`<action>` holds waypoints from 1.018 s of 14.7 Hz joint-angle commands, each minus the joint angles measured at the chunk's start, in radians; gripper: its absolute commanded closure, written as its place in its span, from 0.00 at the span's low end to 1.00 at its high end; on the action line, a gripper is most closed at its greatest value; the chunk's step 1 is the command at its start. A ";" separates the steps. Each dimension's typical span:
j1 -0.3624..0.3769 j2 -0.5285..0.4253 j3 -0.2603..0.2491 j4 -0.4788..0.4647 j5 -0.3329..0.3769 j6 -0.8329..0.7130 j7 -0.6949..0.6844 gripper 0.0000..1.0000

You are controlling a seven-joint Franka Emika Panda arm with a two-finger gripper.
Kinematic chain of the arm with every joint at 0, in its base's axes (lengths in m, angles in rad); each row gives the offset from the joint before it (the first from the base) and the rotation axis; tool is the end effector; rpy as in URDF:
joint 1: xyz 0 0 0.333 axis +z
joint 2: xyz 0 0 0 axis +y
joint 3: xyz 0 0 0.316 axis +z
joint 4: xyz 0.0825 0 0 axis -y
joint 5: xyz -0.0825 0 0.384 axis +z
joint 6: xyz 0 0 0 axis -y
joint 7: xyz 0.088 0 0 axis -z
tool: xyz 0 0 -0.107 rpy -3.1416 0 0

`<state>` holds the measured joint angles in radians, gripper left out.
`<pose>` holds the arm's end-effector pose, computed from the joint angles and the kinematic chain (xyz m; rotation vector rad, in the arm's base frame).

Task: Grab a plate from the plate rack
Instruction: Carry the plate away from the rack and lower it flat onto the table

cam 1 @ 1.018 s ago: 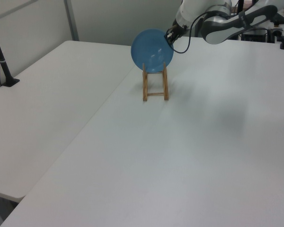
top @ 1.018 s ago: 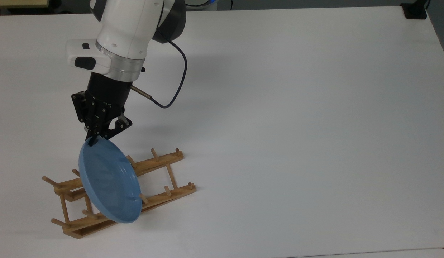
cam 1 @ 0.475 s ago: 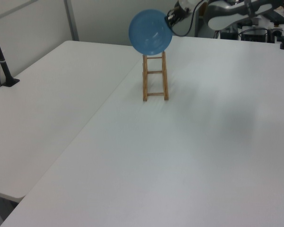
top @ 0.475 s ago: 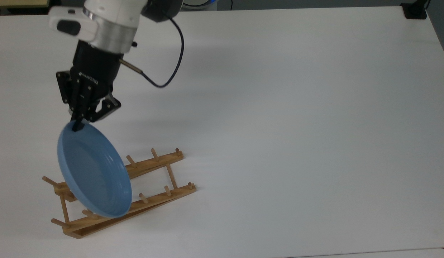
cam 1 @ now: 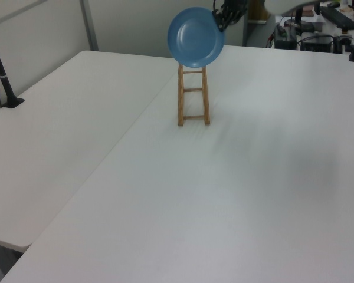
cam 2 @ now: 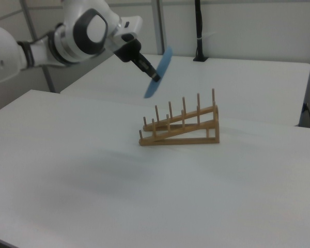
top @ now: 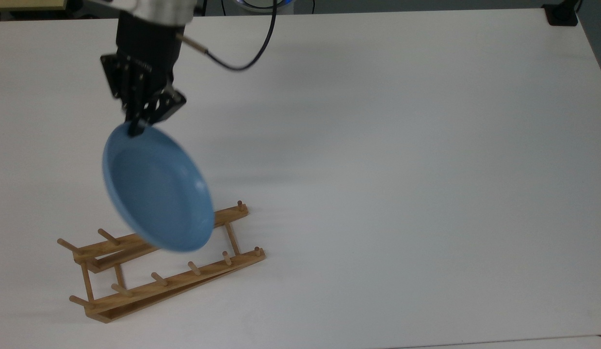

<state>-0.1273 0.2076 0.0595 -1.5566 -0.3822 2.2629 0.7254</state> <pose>0.6648 -0.0589 0.5824 2.7215 -0.8825 0.8484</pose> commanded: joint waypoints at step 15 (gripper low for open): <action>-0.095 -0.177 0.000 -0.275 0.560 -0.625 -0.989 1.00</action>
<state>-0.1947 0.0504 0.0591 -1.7250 0.1342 1.5719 -0.1634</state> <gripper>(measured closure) 0.930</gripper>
